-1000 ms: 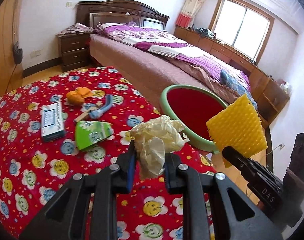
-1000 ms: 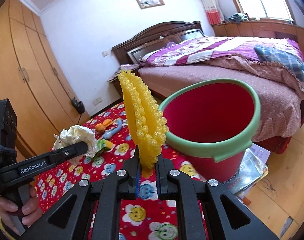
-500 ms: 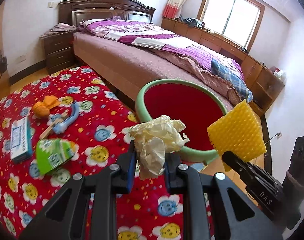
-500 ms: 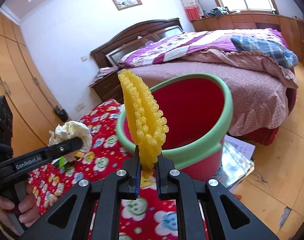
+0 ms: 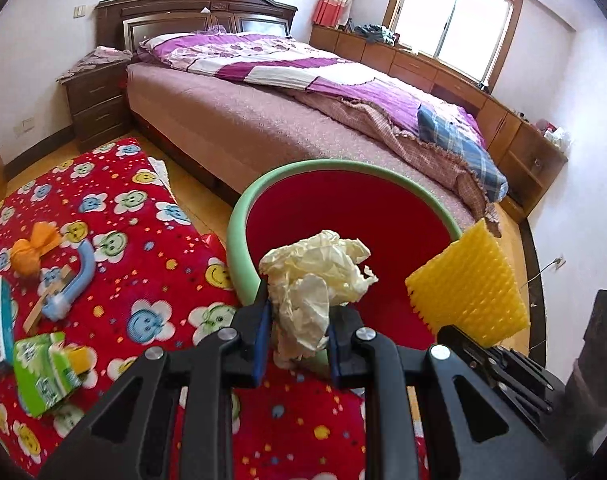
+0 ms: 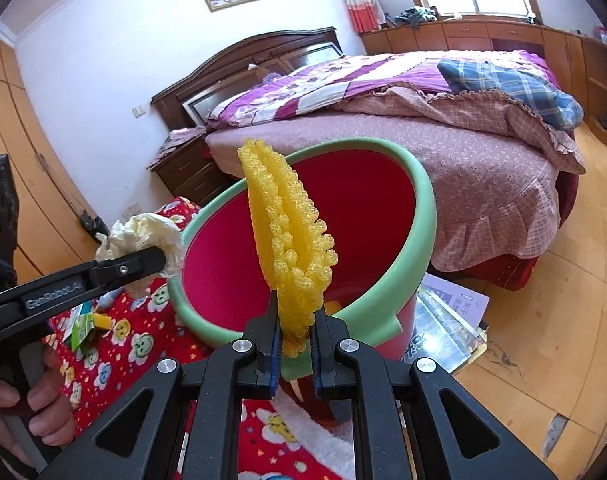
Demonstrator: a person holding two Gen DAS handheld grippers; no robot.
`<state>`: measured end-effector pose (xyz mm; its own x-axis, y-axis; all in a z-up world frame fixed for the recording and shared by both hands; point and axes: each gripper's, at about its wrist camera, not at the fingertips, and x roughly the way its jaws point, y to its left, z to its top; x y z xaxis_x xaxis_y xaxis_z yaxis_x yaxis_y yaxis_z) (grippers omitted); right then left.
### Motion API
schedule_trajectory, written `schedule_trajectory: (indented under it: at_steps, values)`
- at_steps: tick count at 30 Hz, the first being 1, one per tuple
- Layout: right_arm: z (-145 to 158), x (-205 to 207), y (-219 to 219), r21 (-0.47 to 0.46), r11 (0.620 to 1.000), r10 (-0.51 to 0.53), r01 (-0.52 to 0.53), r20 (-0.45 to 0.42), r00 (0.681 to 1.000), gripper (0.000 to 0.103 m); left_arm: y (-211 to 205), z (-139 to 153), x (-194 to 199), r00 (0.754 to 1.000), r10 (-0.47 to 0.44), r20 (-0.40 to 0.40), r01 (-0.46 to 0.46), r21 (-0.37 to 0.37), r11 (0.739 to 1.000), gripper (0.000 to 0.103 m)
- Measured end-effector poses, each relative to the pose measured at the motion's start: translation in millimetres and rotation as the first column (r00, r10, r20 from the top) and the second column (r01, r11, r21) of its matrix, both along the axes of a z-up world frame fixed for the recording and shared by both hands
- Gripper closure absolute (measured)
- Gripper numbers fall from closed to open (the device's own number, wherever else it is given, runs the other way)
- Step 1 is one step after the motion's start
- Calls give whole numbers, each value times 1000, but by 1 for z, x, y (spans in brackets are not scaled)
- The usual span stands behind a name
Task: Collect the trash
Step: 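Carry the tissue and foam net over the bucket and release both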
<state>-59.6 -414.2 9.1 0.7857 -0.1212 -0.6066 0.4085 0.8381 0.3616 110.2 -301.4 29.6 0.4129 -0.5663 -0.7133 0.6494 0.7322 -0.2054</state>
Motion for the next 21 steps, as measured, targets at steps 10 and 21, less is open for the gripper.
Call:
schedule_trajectory:
  at_steps: [10,21]
  values:
    - [-6,12,-10,17,1000,14,-14,-3,1000,88,-8,-12,13,999,23,-27,-23,5,1000,65]
    - [-5,10,-10,27,1000,13,-13,12,1000,78,-3,-11,9,999,25,-37,-25,-4,1000,62]
